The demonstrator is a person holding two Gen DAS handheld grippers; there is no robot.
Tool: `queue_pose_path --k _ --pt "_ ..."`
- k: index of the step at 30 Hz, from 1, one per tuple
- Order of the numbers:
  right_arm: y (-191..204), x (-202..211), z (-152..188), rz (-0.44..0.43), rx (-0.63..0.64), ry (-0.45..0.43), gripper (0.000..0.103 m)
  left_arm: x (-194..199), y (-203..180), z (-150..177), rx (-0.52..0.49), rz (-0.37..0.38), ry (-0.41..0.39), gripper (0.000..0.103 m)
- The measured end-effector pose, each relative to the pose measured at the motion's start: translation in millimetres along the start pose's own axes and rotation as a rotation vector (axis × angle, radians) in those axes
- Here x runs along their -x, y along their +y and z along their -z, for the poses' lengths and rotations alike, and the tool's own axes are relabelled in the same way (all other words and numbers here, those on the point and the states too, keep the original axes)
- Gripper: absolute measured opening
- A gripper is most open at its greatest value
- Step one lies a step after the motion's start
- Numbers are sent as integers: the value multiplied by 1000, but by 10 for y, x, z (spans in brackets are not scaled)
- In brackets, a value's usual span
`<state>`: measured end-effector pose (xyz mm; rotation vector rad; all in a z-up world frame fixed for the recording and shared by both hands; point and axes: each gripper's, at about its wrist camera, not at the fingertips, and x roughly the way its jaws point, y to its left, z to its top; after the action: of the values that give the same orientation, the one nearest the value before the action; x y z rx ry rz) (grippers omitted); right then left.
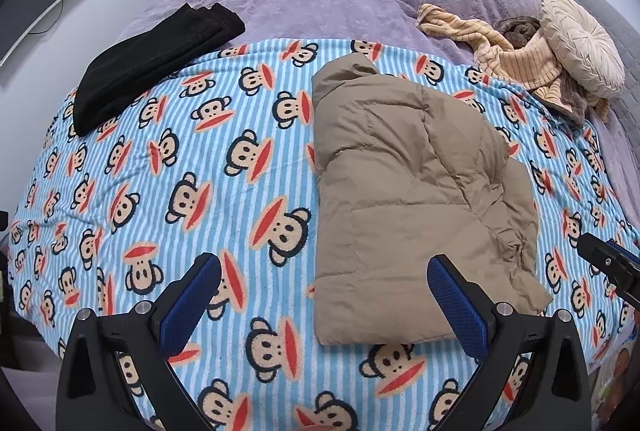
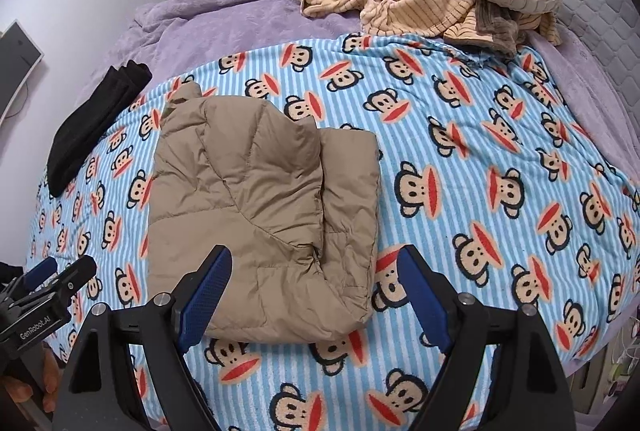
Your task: Fold large clothes
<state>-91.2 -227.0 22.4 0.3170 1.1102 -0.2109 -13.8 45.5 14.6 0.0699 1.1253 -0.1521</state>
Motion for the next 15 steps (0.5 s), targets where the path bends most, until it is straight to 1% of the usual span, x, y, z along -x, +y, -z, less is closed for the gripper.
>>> queue_pose_path --k 7,15 --pt "-1 114 -2 8 6 -22 87 108 -26 18 4 -17 -21 103" --pt "12 177 24 -1 7 -20 87 180 -19 51 -3 -27 -31 103"
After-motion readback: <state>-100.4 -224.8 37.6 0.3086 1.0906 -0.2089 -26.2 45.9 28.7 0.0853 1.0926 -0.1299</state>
